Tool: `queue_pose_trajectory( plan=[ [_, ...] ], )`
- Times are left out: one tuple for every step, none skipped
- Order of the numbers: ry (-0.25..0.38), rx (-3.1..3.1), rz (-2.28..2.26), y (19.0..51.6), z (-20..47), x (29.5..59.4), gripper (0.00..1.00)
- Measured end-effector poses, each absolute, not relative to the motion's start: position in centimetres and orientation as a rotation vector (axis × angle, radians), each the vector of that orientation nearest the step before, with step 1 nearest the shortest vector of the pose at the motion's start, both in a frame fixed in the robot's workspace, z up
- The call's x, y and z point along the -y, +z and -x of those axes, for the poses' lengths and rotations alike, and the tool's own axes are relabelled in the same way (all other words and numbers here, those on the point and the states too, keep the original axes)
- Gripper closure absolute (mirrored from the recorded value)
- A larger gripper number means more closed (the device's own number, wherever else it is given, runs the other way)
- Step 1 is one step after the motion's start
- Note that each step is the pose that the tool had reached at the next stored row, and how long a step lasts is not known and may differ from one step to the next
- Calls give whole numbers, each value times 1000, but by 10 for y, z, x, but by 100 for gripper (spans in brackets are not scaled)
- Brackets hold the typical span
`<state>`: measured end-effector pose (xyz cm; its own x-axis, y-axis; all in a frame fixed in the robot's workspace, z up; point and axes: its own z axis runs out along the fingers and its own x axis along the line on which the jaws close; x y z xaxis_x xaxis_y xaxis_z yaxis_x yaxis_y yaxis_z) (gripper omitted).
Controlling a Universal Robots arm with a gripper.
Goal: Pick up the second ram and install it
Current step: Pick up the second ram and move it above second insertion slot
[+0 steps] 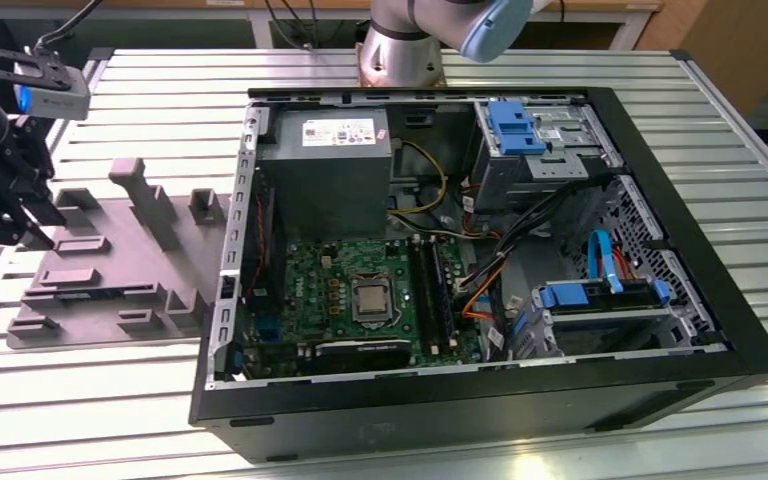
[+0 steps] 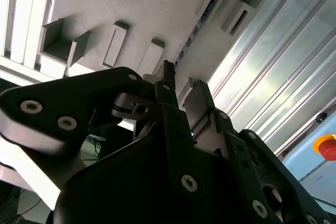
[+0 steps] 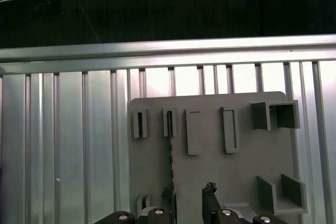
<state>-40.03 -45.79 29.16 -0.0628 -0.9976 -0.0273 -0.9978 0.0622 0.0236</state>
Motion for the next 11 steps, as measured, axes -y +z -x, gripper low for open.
queue_pose_trajectory(
  plan=[
    [56, -2287, 2148, 291, 400, 458, 64],
    [56, -2287, 2148, 290, 400, 458, 64],
    [56, -2287, 2148, 289, 400, 459, 64],
    [56, -2287, 2148, 288, 400, 459, 64],
    [56, -2287, 2148, 287, 400, 459, 64],
    [56, -2287, 2148, 286, 400, 459, 64],
    [56, -2287, 2148, 285, 400, 460, 64],
    [56, -2287, 2148, 284, 400, 460, 64],
    [56, -2287, 2148, 283, 400, 460, 64],
    [56, -2287, 2148, 282, 400, 461, 64],
    [56, -2287, 2148, 281, 400, 462, 64]
  ],
)
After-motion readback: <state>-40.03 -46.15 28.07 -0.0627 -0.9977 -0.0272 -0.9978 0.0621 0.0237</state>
